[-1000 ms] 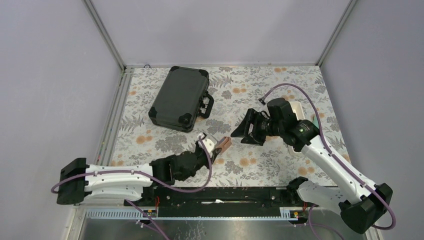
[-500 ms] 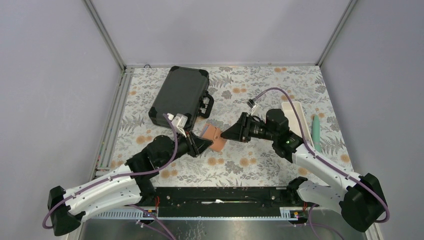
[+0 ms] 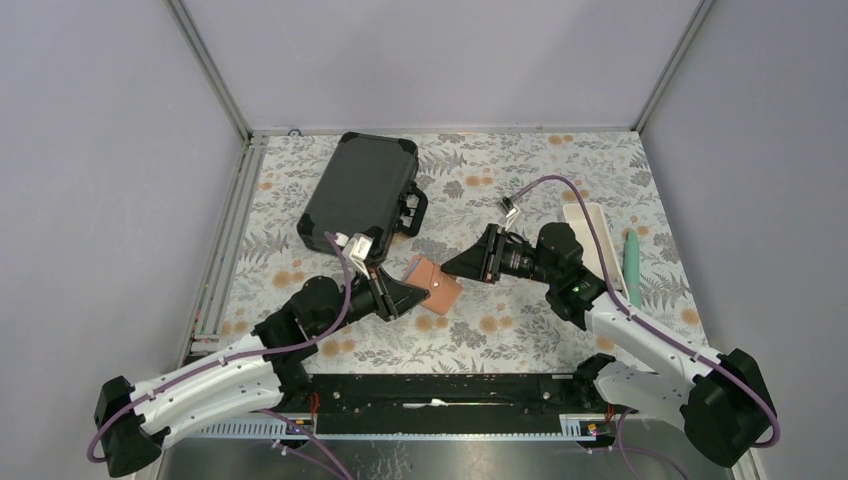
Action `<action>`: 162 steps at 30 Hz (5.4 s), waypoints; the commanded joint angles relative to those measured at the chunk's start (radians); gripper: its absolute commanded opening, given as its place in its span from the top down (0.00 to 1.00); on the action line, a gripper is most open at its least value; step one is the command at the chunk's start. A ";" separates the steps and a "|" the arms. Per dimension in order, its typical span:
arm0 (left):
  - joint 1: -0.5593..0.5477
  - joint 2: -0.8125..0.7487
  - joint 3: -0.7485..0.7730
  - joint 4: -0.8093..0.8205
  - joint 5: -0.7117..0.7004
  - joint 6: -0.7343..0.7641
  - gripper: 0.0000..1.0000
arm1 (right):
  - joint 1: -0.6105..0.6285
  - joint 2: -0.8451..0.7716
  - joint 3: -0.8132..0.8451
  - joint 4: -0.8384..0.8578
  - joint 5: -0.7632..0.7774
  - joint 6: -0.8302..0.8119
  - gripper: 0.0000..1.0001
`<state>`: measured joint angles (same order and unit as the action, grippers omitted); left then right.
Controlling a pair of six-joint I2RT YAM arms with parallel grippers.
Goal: Put the credit cards into the card holder
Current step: Pick up the card holder from the center of the board, then open the card holder.
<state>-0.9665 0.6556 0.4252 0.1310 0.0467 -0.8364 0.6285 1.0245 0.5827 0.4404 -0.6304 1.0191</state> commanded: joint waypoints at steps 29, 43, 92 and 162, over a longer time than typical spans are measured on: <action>0.032 -0.017 -0.053 0.277 0.102 -0.125 1.00 | 0.057 0.063 -0.033 0.253 -0.057 0.090 0.65; 0.033 0.015 -0.034 0.278 0.124 -0.118 1.00 | 0.076 0.099 -0.012 0.192 -0.012 0.048 0.84; 0.247 0.093 0.079 -0.129 0.281 -0.052 1.00 | 0.107 -0.101 0.155 -0.257 0.161 -0.399 0.40; 0.275 0.025 0.103 0.020 0.698 0.146 1.00 | 0.071 0.066 0.120 -0.160 -0.386 -0.378 0.49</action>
<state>-0.6979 0.6712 0.4931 0.0566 0.7620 -0.7143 0.6922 1.0950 0.6960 0.2173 -0.9012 0.6044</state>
